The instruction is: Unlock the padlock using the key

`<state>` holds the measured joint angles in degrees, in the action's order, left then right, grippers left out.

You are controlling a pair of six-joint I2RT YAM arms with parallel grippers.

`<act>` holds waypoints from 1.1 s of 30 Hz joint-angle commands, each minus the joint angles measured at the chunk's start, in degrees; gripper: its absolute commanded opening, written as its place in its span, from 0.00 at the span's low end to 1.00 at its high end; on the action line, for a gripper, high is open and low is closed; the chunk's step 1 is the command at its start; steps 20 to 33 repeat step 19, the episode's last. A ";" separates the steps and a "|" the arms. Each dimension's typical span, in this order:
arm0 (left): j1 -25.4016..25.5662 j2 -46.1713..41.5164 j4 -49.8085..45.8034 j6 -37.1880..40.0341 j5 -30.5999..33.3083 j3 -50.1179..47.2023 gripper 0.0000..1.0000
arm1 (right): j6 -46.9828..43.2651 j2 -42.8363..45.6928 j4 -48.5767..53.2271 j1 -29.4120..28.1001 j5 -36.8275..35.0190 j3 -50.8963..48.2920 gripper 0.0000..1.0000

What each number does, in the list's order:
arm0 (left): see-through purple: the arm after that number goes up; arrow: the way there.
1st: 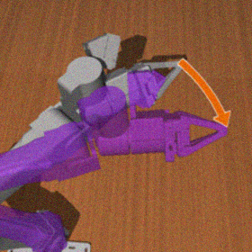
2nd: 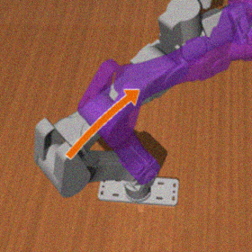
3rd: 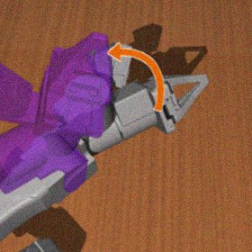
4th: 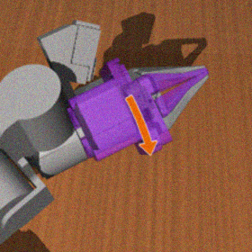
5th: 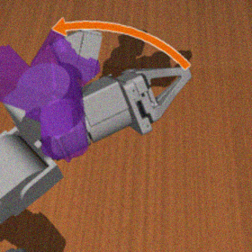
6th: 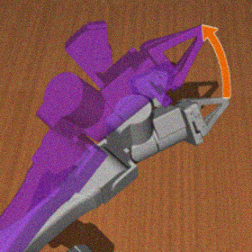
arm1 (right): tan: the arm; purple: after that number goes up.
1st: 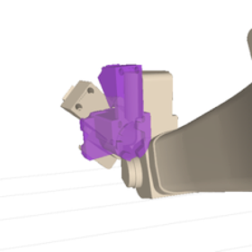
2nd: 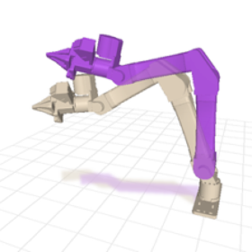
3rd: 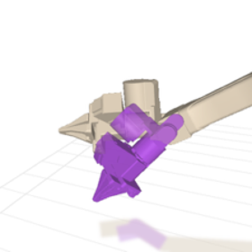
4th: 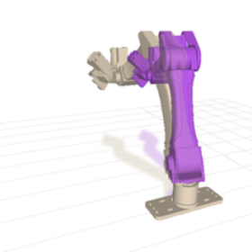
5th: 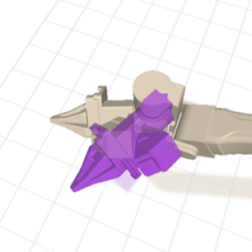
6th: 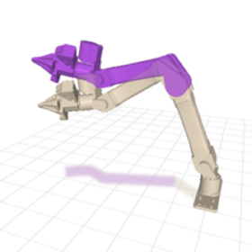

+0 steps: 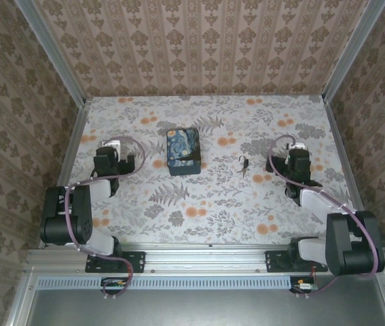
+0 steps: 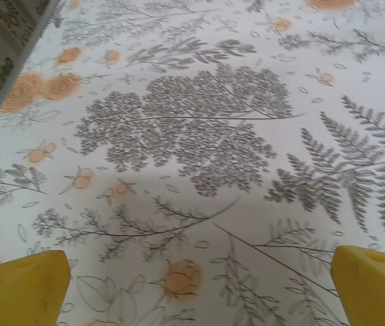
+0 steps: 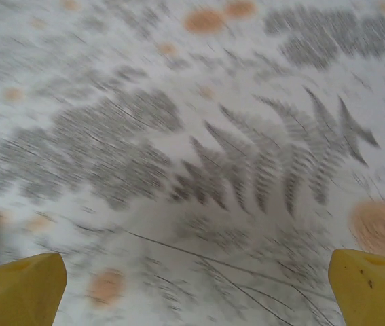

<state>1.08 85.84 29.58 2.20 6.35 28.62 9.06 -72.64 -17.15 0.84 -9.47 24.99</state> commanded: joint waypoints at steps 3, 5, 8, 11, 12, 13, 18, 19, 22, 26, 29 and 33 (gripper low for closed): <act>0.54 1.77 20.70 0.80 -3.73 -6.66 1.00 | -0.91 -6.43 -26.06 1.35 0.08 -2.78 1.00; 0.61 2.54 20.30 1.17 -3.13 -5.67 1.00 | -4.47 -11.07 -27.41 -0.41 4.10 -1.14 1.00; 0.59 2.55 20.36 1.05 -3.20 -5.70 1.00 | -6.63 -16.04 -35.58 -2.33 2.24 -2.90 1.00; 0.57 2.59 20.57 1.19 -3.41 -5.81 1.00 | -5.41 -15.55 -34.04 -1.72 1.84 -2.52 1.00; 0.54 2.56 20.22 1.05 -3.59 -5.62 1.00 | -5.37 -14.95 -32.78 -1.72 1.87 -2.35 1.00; 0.48 2.66 19.79 1.28 -4.34 -5.36 1.00 | -5.45 -15.39 -33.79 -1.72 1.84 -2.49 1.00; 0.94 2.53 20.63 2.11 -4.94 -5.77 1.00 | -5.54 -15.22 -33.51 -1.93 1.10 -2.48 1.00; 0.79 2.51 20.46 1.94 -5.03 -5.78 1.00 | -5.54 -15.03 -33.32 -2.19 0.03 -2.49 1.00; 0.79 2.51 20.46 1.94 -5.03 -5.78 1.00 | -5.54 -15.03 -33.32 -2.19 0.03 -2.49 1.00; 0.79 2.51 20.46 1.94 -5.03 -5.78 1.00 | -5.54 -15.03 -33.32 -2.19 0.03 -2.49 1.00; 0.79 2.51 20.46 1.94 -5.03 -5.78 1.00 | -5.54 -15.03 -33.32 -2.19 0.03 -2.49 1.00; 0.79 2.51 20.46 1.94 -5.03 -5.78 1.00 | -5.54 -15.03 -33.32 -2.19 0.03 -2.49 1.00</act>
